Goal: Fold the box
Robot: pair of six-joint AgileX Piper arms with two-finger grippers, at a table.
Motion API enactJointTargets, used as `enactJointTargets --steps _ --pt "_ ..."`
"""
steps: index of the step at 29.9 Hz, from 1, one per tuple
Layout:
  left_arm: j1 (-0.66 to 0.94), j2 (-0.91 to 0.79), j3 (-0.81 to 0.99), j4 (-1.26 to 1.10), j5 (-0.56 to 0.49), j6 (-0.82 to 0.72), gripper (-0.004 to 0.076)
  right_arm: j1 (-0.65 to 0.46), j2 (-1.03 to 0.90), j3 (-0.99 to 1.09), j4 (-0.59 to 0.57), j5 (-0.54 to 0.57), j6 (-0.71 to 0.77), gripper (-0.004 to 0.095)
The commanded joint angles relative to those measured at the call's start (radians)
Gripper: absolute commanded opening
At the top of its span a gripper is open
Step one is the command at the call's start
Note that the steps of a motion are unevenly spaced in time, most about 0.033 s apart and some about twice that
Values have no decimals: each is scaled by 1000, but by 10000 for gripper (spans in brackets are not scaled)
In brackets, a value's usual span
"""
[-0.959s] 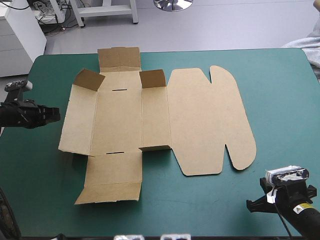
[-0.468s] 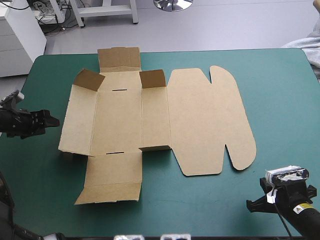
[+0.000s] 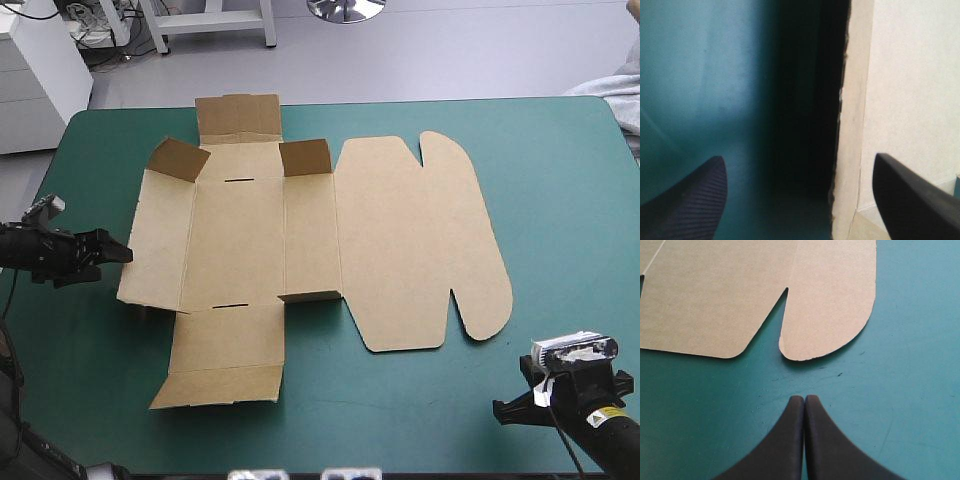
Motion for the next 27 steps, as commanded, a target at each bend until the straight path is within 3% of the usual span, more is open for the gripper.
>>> enactJointTargets --steps 1,16,19,25,27 --pt "-54 -35 -32 -37 95 9 570 -1 10 -25 23 -54 -4 -19" --pt "-174 -12 -32 -8 95 -7 552 -1 10 -25 23 -54 -4 -19" --pt "-174 -12 -32 -2 95 -37 447 -1 10 -25 23 -54 -4 -19" --pt "-174 -12 -32 -2 95 -37 62 -1 10 -25 23 -54 -4 -19" --pt "-174 -12 -32 -2 95 -45 -9 -1 10 -25 23 -54 -4 -19"
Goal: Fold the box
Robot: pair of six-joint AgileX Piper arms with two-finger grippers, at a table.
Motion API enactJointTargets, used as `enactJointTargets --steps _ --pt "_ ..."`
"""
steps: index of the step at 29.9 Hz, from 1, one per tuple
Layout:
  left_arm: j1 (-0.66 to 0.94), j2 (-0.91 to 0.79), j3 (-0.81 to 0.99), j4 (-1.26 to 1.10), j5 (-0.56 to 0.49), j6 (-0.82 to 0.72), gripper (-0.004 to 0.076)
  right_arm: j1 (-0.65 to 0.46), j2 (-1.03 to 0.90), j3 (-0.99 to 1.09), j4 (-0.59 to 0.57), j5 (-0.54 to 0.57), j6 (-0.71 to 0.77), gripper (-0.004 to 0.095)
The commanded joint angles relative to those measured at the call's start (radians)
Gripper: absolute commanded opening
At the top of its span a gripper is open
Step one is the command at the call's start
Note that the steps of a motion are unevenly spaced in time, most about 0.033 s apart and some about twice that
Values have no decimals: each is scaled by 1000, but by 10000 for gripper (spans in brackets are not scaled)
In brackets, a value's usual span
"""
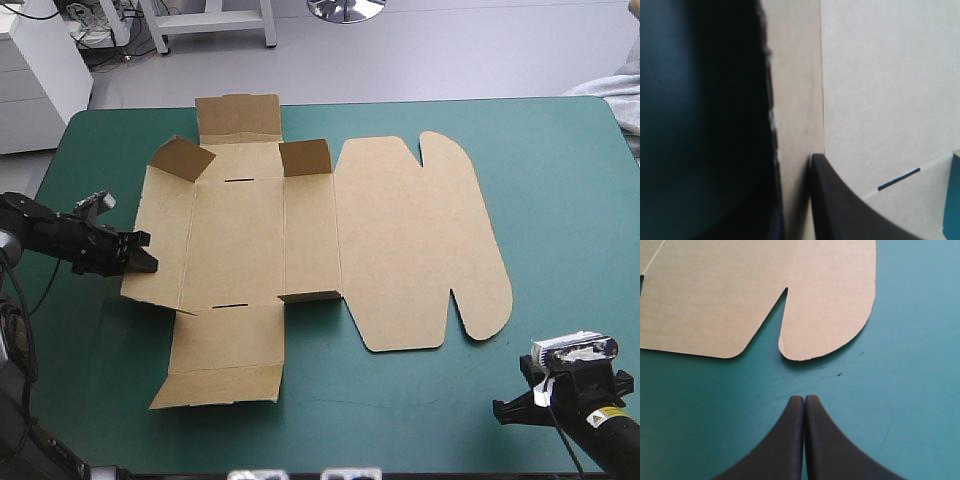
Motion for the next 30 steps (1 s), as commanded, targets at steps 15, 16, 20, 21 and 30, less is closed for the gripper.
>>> enactJointTargets --steps 15,16,20,21,30 --pt "-97 -18 -27 -34 -45 -15 -8 -1 10 -25 23 -54 -4 -19" --pt "-102 -14 -27 -34 -48 -25 -7 -1 10 -25 23 -54 -4 -19" --pt "-109 -1 -35 -6 8 -20 -2 -1 10 -25 23 -54 -4 -19" --pt "-110 -1 -39 6 16 -22 -2 -1 10 -25 23 -54 -4 -19" --pt "-176 -77 -134 57 5 11 -8 -1 10 -25 23 -54 -4 -19"
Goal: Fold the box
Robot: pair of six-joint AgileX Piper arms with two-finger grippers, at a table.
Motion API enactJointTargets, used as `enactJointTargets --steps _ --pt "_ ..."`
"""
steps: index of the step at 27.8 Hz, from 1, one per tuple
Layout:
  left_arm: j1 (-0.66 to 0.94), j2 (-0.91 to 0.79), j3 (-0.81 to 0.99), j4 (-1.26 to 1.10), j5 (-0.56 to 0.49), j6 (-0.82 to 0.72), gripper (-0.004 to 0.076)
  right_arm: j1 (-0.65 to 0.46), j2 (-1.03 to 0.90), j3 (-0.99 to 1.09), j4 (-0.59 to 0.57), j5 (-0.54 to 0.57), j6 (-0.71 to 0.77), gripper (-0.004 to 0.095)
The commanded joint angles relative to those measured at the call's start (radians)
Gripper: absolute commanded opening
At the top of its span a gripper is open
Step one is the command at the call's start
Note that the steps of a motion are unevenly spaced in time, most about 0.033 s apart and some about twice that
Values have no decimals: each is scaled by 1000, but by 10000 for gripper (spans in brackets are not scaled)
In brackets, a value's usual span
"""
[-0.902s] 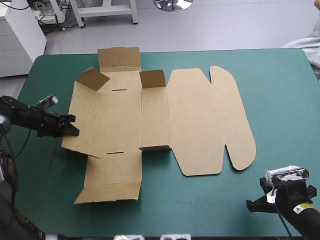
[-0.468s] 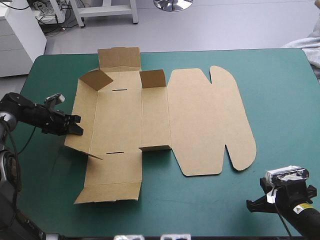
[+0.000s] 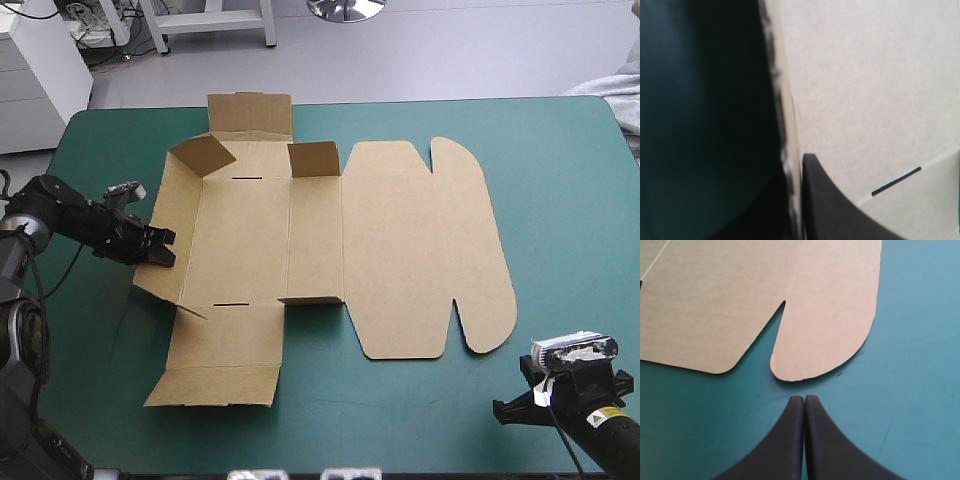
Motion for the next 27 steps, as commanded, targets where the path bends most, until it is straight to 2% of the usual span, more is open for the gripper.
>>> enactJointTargets --steps 1,9,14,22,25,27 --pt "-46 -88 -91 -12 19 20 -8 -1 10 -25 23 -54 -4 -19" --pt "-238 -114 -315 172 43 16 -8 -1 10 -25 23 -54 -4 -19" --pt "-401 -114 -459 365 26 -4 -7 -1 10 -25 23 -54 -4 -19" --pt "-617 -114 -537 645 -109 41 -7 -1 10 -25 23 -54 -4 -19" --pt "-728 -114 -537 832 -193 42 -8 -1 10 -25 23 -54 -4 -19" --pt "-745 -114 -537 842 -225 42 -8 -1 10 -25 23 -54 -4 -19"
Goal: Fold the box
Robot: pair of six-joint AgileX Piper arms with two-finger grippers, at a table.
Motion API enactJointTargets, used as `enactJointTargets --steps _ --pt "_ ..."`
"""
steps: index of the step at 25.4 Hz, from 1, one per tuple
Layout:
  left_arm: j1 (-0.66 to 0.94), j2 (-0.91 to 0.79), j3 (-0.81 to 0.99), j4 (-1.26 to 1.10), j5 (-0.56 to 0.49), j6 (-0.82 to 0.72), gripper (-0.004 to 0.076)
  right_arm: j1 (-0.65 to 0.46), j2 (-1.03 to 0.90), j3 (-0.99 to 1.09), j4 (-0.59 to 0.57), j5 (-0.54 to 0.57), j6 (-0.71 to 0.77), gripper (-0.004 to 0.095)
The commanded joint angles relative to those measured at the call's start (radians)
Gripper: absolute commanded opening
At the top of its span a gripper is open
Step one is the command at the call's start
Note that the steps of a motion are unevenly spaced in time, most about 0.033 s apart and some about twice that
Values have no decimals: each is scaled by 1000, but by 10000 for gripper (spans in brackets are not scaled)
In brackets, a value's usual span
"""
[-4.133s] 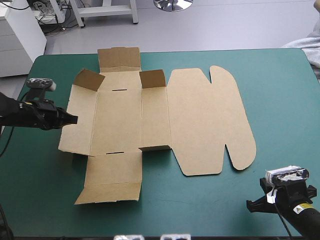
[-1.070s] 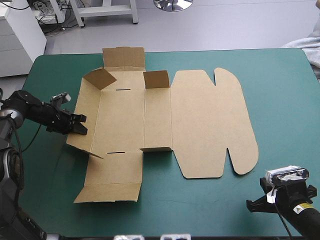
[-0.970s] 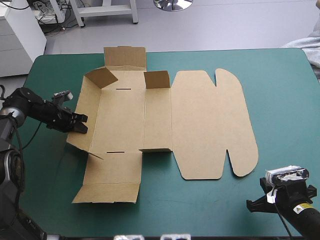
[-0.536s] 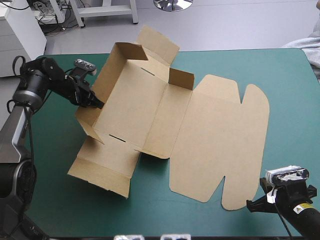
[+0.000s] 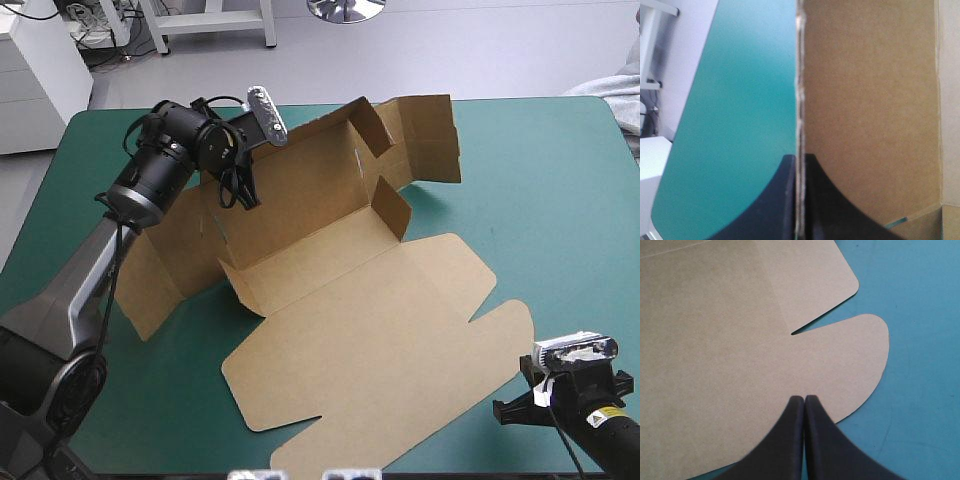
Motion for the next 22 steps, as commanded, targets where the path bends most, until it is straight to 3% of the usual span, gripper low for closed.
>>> enactJointTargets --steps 1,8,14,22 --pt "-34 -59 -35 48 -111 5 -8 -1 10 -25 23 -52 -4 -19" --pt "-81 -101 41 -11 -175 219 -10 -1 10 -25 23 -52 -4 -19" --pt "-139 -257 319 71 -513 232 -10 -1 10 -25 23 -52 23 -19" --pt "-141 -382 593 176 -770 232 -10 -1 10 -25 23 -52 75 -19"
